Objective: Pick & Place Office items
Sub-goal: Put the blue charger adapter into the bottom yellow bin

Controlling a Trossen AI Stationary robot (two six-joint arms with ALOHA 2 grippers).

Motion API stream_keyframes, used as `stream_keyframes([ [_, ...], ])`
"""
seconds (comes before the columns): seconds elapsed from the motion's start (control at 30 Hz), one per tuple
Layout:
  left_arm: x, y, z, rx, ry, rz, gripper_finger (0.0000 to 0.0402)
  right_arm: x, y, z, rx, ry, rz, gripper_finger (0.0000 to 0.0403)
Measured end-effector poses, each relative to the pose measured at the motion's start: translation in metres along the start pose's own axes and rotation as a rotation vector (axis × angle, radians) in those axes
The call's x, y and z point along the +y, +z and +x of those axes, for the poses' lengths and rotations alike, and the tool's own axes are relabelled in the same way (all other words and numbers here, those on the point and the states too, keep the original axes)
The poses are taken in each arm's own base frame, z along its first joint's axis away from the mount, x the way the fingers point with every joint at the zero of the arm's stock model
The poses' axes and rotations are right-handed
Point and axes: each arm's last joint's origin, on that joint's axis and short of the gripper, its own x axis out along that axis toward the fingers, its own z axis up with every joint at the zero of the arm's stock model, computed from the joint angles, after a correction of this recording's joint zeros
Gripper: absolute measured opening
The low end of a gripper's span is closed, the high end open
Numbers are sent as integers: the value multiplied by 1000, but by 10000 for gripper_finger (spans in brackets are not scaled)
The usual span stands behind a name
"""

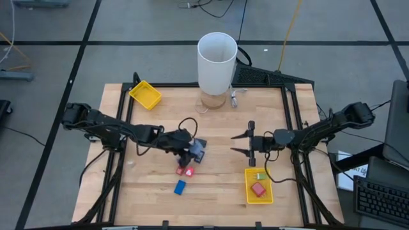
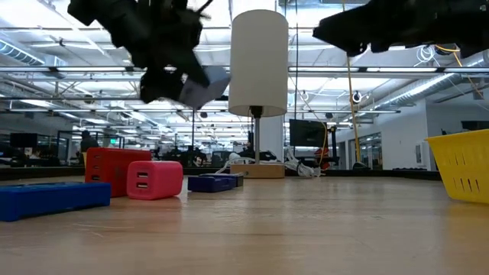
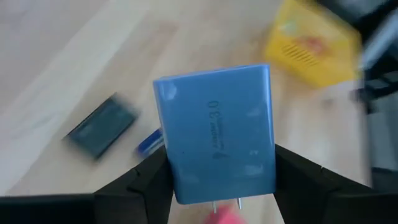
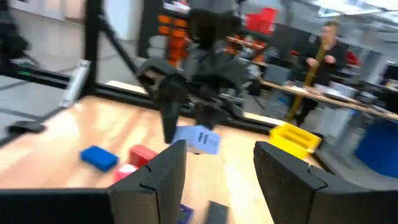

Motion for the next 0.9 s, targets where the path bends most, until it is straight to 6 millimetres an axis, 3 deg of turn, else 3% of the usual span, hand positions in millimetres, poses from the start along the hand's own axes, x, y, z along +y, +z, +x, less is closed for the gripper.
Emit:
stream_keyframes([
  [0.27, -14, 11, 2, -58, -244, 55, 220, 8, -18, 13, 33, 32, -69, 180],
  [0.53, -17, 13, 18, -3, -493, 103, 217, 16, -22, 46, 9, 24, -107, 211],
  [0.73, -10, 12, 23, 54, -528, 77, 219, 28, -23, 79, 29, 139, -115, 257],
  [0.9, -9, 14, 23, 60, -537, 63, 221, 34, -25, 96, 30, 147, -153, 267],
])
